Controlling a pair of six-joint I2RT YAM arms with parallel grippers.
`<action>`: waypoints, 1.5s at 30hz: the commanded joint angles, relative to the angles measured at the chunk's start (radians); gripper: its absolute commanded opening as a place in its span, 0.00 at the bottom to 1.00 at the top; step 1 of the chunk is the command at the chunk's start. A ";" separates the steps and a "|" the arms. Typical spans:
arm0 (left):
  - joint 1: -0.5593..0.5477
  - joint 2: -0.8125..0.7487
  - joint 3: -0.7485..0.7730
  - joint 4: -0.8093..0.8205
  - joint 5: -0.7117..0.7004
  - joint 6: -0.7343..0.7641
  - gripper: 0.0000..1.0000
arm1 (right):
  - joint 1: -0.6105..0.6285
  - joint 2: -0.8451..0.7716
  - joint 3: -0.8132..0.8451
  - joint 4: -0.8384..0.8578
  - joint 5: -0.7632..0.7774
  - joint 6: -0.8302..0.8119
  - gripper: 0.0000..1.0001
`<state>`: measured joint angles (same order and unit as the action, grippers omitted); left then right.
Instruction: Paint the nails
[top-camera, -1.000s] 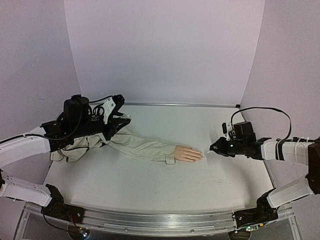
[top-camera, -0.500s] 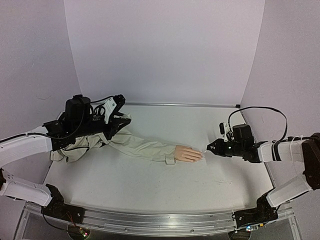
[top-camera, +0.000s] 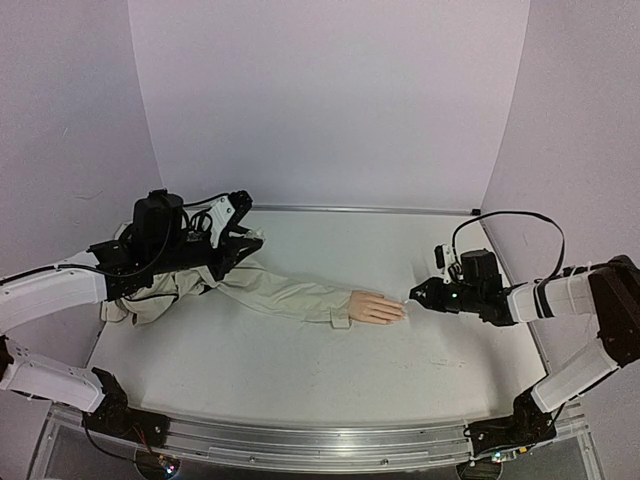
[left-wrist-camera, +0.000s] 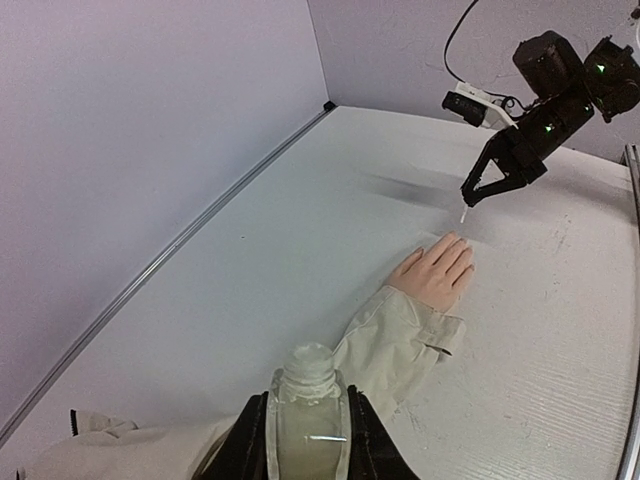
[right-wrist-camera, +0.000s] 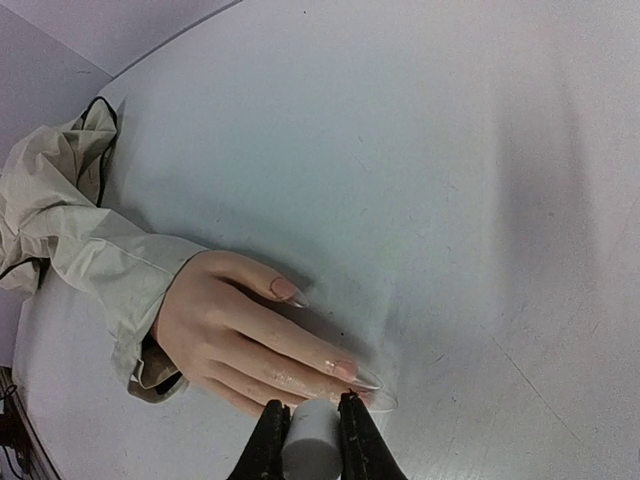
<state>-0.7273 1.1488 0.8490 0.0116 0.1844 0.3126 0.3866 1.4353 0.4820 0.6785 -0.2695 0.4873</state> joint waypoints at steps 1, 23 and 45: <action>0.006 -0.004 0.034 0.070 0.015 -0.017 0.00 | -0.004 0.025 0.023 0.064 -0.005 0.006 0.00; 0.008 -0.001 0.036 0.070 0.021 -0.024 0.00 | -0.004 0.099 0.037 0.121 0.018 0.038 0.00; 0.008 0.002 0.038 0.070 0.029 -0.026 0.00 | -0.004 0.102 0.027 0.134 0.018 0.052 0.00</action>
<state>-0.7254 1.1515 0.8490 0.0124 0.1909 0.2905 0.3866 1.5391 0.4862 0.7864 -0.2543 0.5320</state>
